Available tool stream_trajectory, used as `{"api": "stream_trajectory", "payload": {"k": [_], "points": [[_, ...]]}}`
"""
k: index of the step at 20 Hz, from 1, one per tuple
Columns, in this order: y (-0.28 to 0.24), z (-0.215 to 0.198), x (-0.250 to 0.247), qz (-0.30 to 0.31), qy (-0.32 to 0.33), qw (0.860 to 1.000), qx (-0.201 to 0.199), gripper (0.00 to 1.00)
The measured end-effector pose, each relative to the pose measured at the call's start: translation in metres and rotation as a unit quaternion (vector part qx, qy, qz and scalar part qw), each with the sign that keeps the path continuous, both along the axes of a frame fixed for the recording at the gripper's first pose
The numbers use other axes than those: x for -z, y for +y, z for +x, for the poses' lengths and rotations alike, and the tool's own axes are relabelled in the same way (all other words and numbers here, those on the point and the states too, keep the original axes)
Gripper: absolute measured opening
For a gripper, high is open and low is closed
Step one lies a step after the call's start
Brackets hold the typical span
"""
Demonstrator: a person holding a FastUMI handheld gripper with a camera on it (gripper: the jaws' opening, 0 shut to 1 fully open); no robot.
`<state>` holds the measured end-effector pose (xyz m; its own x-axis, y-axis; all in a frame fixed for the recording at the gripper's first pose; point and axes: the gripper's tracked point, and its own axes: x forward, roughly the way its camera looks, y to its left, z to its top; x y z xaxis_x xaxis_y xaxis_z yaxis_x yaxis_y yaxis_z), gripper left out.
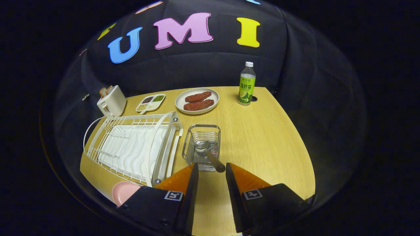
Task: Take the plate from the dish rack, then take the spoon from the basket and place it into the plate.
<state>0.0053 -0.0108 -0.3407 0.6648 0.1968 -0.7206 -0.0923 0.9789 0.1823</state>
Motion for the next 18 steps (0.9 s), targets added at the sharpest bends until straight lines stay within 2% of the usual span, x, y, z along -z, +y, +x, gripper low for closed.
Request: {"api": "stream_trajectory", "payload": {"k": [4, 6, 8, 9, 10, 12, 16, 18], "points": [[0.009, 0.011, 0.005, -0.032, -0.021, 0.998, -0.039, 0.50], [0.016, 0.013, 0.009, -0.041, -0.026, 0.997, -0.058, 0.43], [0.017, 0.014, 0.019, -0.055, -0.023, 0.996, -0.062, 0.37], [0.015, 0.016, 0.023, -0.061, -0.021, 0.996, -0.060, 0.26], [0.018, 0.019, 0.018, -0.057, -0.031, 0.996, -0.056, 0.23], [0.019, 0.021, 0.019, -0.051, -0.032, 0.997, -0.049, 0.21], [0.020, 0.022, 0.015, -0.040, -0.033, 0.997, -0.049, 0.13], [0.019, 0.024, 0.005, -0.035, -0.041, 0.998, -0.043, 0.12]]}}
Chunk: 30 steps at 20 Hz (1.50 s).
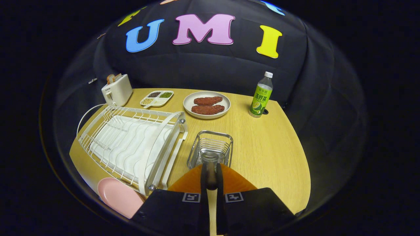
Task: Take the plate from the dish rack, then take the spoon from the basket and place it into the plate.
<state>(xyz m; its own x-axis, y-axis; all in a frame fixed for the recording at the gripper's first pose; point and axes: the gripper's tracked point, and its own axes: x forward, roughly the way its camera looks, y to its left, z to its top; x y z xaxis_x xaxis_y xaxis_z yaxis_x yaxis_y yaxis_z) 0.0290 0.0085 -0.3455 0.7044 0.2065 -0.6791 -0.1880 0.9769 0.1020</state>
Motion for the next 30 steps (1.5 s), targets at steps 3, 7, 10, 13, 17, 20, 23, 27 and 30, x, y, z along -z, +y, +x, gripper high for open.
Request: {"api": "stream_trajectory", "payload": {"k": [3, 7, 10, 13, 17, 20, 23, 27, 30], "points": [[-0.003, 0.007, -0.018, 0.001, -0.017, 1.000, 0.002, 0.12], [-0.006, 0.009, -0.027, -0.003, -0.021, 1.000, -0.003, 0.10], [-0.006, 0.012, -0.042, 0.009, -0.030, 0.999, 0.010, 0.10], [-0.003, 0.011, -0.072, 0.022, -0.052, 0.998, 0.007, 0.10], [0.003, -0.007, -0.125, 0.044, -0.079, 0.996, -0.015, 0.10], [0.018, -0.037, -0.156, 0.079, -0.081, 0.993, -0.043, 0.10], [0.052, -0.075, -0.169, 0.109, -0.067, 0.987, -0.095, 0.10], [0.111, -0.126, -0.153, 0.132, -0.038, 0.976, -0.168, 0.09], [0.149, -0.157, -0.128, 0.137, -0.019, 0.964, -0.225, 0.10]]}}
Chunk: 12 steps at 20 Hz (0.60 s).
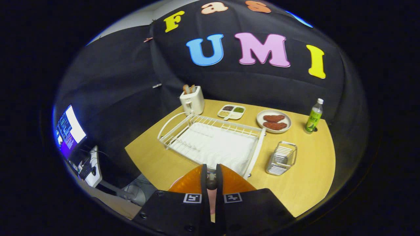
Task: Take the plate from the dish rack, then take the spoon from the basket and place it into the plate.
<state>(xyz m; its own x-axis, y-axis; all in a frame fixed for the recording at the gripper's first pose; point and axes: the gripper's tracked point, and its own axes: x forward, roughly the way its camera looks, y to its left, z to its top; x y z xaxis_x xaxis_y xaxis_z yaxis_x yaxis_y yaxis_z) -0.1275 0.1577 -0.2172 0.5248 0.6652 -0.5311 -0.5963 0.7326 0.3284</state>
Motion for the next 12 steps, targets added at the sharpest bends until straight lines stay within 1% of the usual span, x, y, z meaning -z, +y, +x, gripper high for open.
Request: {"api": "stream_trajectory", "payload": {"k": [3, 5, 8, 10, 12], "points": [[0.030, -0.027, 0.035, -0.016, 0.006, 0.999, -0.051, 0.10], [0.042, -0.033, 0.050, -0.032, -0.007, 0.997, -0.073, 0.10], [0.049, -0.037, 0.064, -0.048, -0.031, 0.994, -0.090, 0.10], [0.046, -0.041, 0.076, -0.061, -0.030, 0.993, -0.098, 0.10], [0.039, -0.046, 0.084, -0.066, -0.010, 0.993, -0.101, 0.12]]}}
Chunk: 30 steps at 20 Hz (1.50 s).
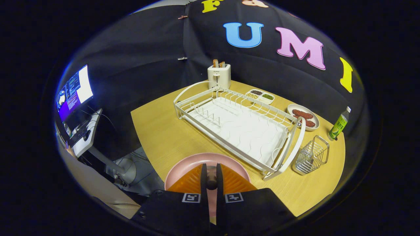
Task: Take the plate from the dish rack, then take the spoon from the basket and place it into the plate.
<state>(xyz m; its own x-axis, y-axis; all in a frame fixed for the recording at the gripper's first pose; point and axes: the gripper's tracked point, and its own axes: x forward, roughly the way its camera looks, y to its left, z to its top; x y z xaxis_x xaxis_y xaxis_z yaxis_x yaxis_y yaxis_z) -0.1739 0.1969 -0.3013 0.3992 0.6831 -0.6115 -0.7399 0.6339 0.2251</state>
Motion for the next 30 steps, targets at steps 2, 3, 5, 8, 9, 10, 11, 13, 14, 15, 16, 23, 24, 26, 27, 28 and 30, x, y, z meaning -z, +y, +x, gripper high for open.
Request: {"api": "stream_trajectory", "payload": {"k": [2, 3, 5, 8, 9, 10, 11, 13, 14, 15, 16, 23, 24, 26, 27, 28, 30], "points": [[-0.008, -0.004, 0.011, -0.001, 0.029, 1.000, 0.007, 0.13], [-0.012, -0.006, 0.015, 0.002, 0.045, 0.999, 0.012, 0.12], [-0.018, -0.009, 0.029, 0.001, 0.074, 0.997, 0.021, 0.14], [-0.026, -0.017, 0.055, -0.020, 0.097, 0.995, 0.017, 0.14], [-0.025, -0.017, 0.061, -0.027, 0.098, 0.995, 0.014, 0.16], [-0.029, -0.019, 0.065, -0.034, 0.095, 0.995, 0.014, 0.16], [-0.029, -0.019, 0.069, -0.039, 0.093, 0.995, 0.013, 0.18], [-0.028, -0.017, 0.067, -0.035, 0.093, 0.995, 0.017, 0.20], [-0.028, -0.015, 0.066, -0.033, 0.095, 0.995, 0.020, 0.23], [-0.028, -0.013, 0.065, -0.032, 0.097, 0.994, 0.023, 0.27], [-0.028, -0.011, 0.063, -0.029, 0.098, 0.994, 0.027, 0.30], [-0.017, 0.003, 0.021, 0.018, 0.096, 0.994, 0.056, 0.80], [-0.015, 0.009, 0.009, 0.026, 0.088, 0.994, 0.062, 0.87], [-0.015, 0.026, -0.017, 0.040, 0.062, 0.994, 0.077, 0.97], [-0.016, 0.037, -0.032, 0.044, 0.043, 0.995, 0.085, 0.99], [-0.019, 0.050, -0.049, 0.048, 0.019, 0.994, 0.094, 0.99], [-0.032, 0.080, -0.088, 0.052, -0.038, 0.991, 0.120, 0.99]]}}
